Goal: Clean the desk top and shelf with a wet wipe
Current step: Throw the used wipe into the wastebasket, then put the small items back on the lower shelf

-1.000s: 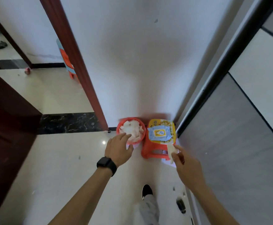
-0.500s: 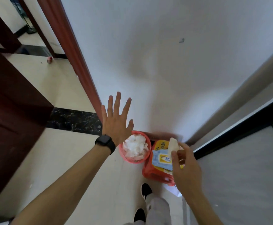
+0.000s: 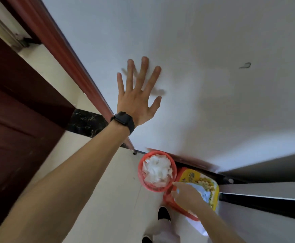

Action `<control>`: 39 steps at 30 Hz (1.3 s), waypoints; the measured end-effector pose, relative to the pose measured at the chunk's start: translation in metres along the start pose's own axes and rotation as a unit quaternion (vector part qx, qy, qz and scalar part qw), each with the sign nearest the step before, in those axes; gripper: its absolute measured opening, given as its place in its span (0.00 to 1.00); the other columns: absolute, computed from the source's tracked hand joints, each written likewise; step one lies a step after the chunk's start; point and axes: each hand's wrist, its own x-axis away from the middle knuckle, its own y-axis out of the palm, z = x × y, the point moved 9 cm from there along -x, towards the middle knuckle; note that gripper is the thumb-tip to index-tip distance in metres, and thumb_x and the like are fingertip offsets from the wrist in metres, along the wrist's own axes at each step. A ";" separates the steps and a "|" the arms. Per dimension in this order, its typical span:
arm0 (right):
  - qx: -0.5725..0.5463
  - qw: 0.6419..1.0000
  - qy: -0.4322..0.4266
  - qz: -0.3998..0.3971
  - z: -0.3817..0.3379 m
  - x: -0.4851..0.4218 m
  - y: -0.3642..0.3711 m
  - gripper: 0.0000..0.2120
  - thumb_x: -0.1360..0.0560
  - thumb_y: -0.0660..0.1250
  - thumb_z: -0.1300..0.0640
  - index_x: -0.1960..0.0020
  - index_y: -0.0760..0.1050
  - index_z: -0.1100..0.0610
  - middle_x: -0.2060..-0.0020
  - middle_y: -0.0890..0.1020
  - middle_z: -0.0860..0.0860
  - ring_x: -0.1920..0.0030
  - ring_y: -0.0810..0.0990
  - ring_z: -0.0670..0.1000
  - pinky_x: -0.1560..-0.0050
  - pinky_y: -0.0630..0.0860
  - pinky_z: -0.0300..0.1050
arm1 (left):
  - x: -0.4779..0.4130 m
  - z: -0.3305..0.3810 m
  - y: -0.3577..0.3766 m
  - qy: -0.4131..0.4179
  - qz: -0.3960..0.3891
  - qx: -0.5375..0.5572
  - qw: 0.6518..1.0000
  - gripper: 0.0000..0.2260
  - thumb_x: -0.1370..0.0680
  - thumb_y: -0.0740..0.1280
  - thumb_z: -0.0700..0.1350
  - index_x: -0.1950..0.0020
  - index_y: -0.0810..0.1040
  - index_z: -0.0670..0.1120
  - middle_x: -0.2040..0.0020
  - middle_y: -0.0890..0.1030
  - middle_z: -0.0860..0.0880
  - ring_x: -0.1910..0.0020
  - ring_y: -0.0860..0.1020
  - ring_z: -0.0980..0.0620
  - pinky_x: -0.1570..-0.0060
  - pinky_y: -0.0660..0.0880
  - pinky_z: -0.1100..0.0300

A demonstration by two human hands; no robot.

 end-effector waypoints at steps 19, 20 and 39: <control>0.116 0.844 -0.493 0.176 -0.417 0.113 -0.163 0.14 0.20 0.64 0.50 0.35 0.79 0.47 0.34 0.77 0.45 0.31 0.69 0.51 0.30 0.65 0.42 | 0.317 -0.209 -0.057 -0.452 -0.166 0.087 0.872 0.25 0.19 0.55 0.58 0.22 0.59 0.58 0.20 0.55 0.52 0.21 0.48 0.49 0.23 0.47 0.44; 0.117 0.829 -0.519 0.172 -0.442 0.125 -0.150 0.14 0.20 0.65 0.50 0.36 0.79 0.48 0.35 0.78 0.46 0.32 0.70 0.51 0.30 0.66 0.43 | 0.342 -0.224 -0.075 -0.478 -0.146 0.080 0.862 0.24 0.20 0.55 0.58 0.23 0.60 0.58 0.20 0.56 0.52 0.21 0.49 0.49 0.23 0.48 0.45; 0.163 0.642 -0.749 0.012 -0.767 0.355 0.187 0.19 0.20 0.64 0.47 0.30 0.73 0.46 0.32 0.74 0.42 0.28 0.65 0.44 0.31 0.51 0.28 | 0.801 -0.378 -0.355 -0.724 0.040 -0.099 0.682 0.25 0.20 0.57 0.61 0.24 0.62 0.59 0.24 0.66 0.54 0.25 0.62 0.50 0.28 0.61 0.51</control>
